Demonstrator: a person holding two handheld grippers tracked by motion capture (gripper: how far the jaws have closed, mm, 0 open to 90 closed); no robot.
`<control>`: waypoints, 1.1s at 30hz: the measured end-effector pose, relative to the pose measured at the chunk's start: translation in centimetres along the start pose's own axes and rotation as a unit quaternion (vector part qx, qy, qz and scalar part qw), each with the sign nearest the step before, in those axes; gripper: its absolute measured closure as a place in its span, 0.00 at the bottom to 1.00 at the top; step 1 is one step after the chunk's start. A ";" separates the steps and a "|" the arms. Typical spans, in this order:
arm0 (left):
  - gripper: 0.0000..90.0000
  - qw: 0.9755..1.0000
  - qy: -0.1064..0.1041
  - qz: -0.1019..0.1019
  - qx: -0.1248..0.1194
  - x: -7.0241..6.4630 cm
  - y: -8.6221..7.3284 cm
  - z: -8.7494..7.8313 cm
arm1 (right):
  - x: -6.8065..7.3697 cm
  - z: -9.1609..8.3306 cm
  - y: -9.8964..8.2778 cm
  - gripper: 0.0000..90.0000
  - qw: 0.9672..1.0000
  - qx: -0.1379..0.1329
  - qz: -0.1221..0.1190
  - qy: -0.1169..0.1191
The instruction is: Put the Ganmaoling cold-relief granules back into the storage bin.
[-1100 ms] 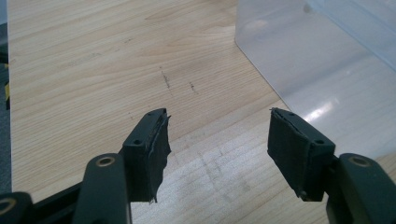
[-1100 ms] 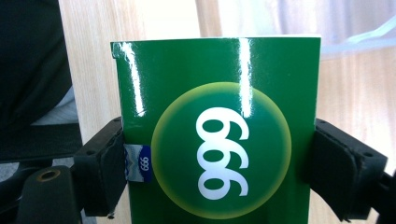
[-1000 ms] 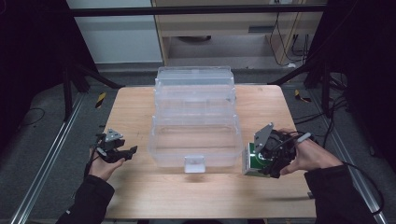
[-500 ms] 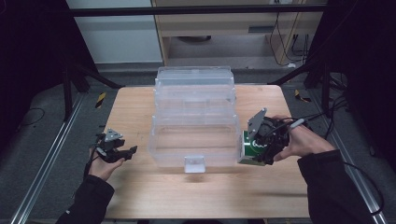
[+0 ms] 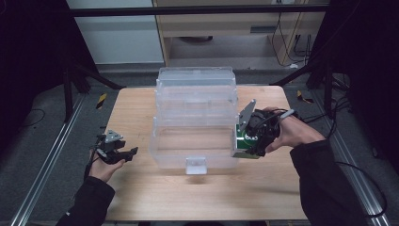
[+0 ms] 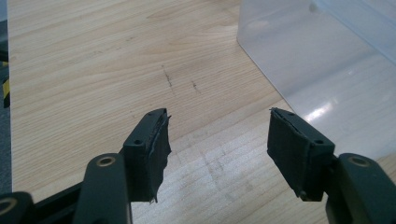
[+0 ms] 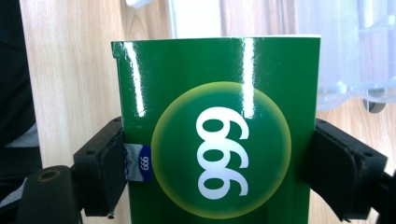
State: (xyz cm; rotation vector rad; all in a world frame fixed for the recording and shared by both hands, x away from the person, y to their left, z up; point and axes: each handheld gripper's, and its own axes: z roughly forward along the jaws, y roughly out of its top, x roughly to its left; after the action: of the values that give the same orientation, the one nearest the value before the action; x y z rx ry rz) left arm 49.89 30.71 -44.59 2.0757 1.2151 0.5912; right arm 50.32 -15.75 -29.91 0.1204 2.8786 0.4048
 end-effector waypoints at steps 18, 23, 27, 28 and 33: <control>0.43 1.000 -0.003 0.000 -0.004 0.0 0.0 -0.1 | -2.4 1.1 3.1 0.18 1.000 -0.014 -0.015 0.004; 0.43 1.000 -0.003 0.000 -0.003 0.1 0.0 -0.1 | -2.9 1.4 4.0 0.18 1.000 -0.014 -0.018 0.006; 0.43 1.000 -0.003 0.000 -0.004 0.2 0.0 -0.1 | -3.2 2.1 4.3 0.18 1.000 -0.007 -0.020 0.015; 0.43 1.000 -0.004 0.000 -0.003 0.2 -0.1 -0.1 | -3.2 2.3 4.4 0.18 1.000 -0.003 -0.020 0.015; 0.43 1.000 -0.003 0.000 -0.003 0.2 -0.1 -0.1 | -3.3 3.0 4.6 0.18 1.000 -0.001 -0.022 0.016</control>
State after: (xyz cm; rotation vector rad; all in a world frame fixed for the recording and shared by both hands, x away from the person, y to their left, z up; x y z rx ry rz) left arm 49.91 30.96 -44.61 2.0707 1.2096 0.5868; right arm 54.46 -10.97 -30.71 0.0514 2.9061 0.4058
